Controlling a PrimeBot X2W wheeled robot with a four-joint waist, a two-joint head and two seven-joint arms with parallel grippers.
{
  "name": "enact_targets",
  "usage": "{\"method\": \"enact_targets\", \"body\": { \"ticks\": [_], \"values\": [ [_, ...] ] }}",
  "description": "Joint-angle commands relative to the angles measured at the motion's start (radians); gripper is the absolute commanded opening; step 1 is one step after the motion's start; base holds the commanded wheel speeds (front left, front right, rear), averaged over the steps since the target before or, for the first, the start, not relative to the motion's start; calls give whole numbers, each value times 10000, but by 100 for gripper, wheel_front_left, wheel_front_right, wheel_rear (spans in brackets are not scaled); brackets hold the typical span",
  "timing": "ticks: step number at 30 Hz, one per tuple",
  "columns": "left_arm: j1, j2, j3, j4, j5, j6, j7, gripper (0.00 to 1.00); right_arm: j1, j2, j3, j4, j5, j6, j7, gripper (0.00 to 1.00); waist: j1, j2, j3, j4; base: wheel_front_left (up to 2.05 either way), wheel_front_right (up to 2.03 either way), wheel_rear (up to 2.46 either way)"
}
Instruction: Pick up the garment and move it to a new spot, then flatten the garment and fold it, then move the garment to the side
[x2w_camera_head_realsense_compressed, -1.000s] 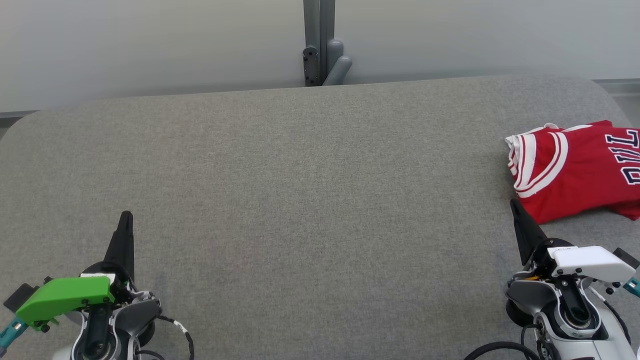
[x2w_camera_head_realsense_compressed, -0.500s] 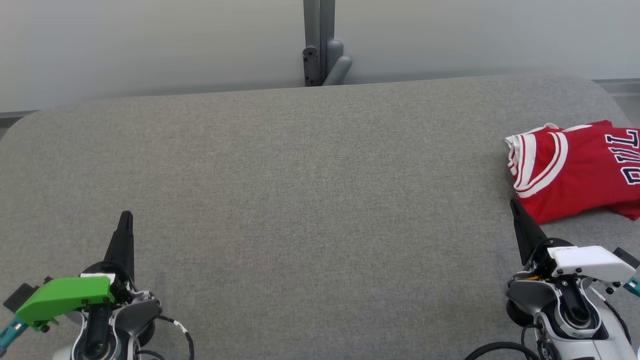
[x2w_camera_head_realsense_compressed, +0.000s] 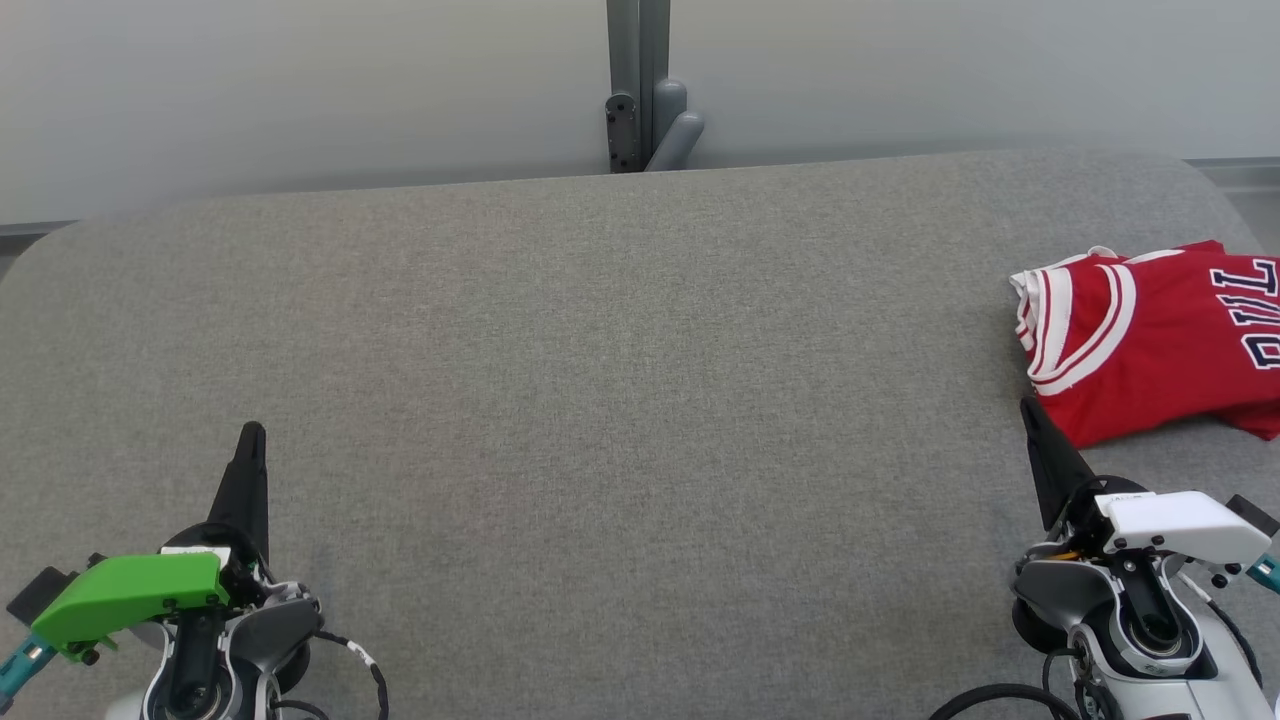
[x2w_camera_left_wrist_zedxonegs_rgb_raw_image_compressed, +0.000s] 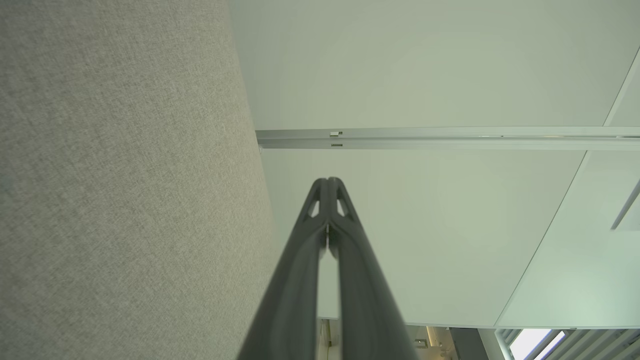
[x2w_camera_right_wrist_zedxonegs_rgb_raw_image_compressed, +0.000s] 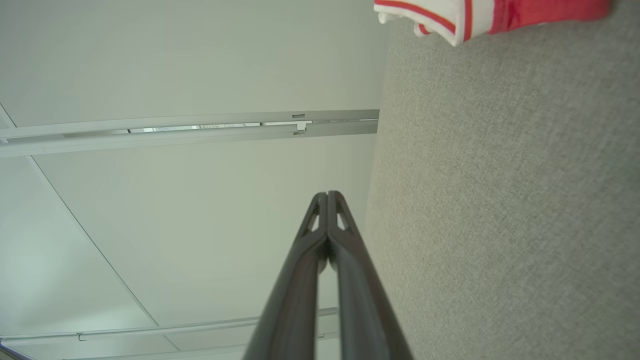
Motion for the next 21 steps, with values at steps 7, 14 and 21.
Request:
{"method": "enact_targets", "body": {
  "ticks": [7,14,21],
  "values": [
    [-133,62,42,-9,-16,8,19,0,-39,-56,44,3,84,4,-75,0,0,-1,0,0,0,0,0],
    [-133,62,42,-10,-16,8,18,0,-34,-78,79,-1,101,4,-84,0,0,-1,0,0,0,0,0],
    [-133,62,41,-8,-16,8,18,0,-29,-107,114,-5,145,4,-110,0,0,-1,0,0,0,0,0]
  ]
}}
